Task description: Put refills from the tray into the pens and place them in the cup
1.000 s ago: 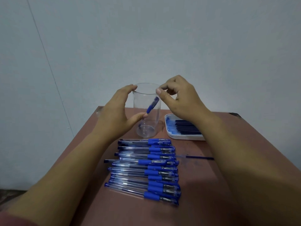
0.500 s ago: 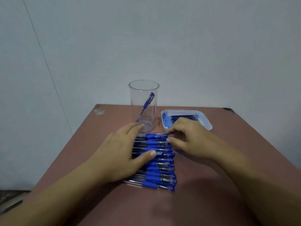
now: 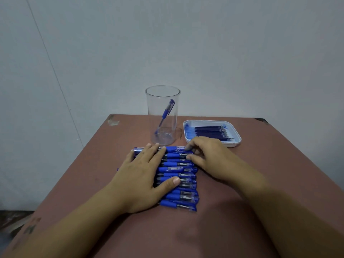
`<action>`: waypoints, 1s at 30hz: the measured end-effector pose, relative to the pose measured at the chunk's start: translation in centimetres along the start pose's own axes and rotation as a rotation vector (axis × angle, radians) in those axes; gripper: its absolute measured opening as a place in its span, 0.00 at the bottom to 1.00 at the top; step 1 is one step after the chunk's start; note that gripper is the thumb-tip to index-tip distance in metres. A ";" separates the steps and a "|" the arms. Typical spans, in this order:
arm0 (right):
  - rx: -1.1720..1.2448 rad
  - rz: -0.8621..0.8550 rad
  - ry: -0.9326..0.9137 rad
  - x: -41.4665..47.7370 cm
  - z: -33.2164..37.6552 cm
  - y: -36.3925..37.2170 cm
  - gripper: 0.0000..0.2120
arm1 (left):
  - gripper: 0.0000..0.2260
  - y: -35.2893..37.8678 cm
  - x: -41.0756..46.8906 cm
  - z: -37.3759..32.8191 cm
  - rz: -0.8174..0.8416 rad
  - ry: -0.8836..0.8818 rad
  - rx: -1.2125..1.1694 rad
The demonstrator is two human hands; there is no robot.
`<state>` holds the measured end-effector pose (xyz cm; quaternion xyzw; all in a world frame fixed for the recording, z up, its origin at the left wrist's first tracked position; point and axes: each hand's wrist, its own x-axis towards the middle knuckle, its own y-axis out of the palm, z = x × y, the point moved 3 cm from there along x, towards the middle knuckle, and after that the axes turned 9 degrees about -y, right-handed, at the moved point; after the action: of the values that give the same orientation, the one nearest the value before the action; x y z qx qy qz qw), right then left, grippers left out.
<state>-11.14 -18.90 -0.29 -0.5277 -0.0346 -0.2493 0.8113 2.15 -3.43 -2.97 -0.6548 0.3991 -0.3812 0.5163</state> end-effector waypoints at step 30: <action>0.370 -0.332 -0.037 -4.6 -0.1 -1.9 0.11 | 0.13 -1.6 2.7 -3.2 -0.391 0.324 -0.328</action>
<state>-16.03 -17.91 -0.21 -0.3615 -0.1806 -0.3589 0.8414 0.44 -6.85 -0.60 -0.7244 0.3990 -0.5035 0.2502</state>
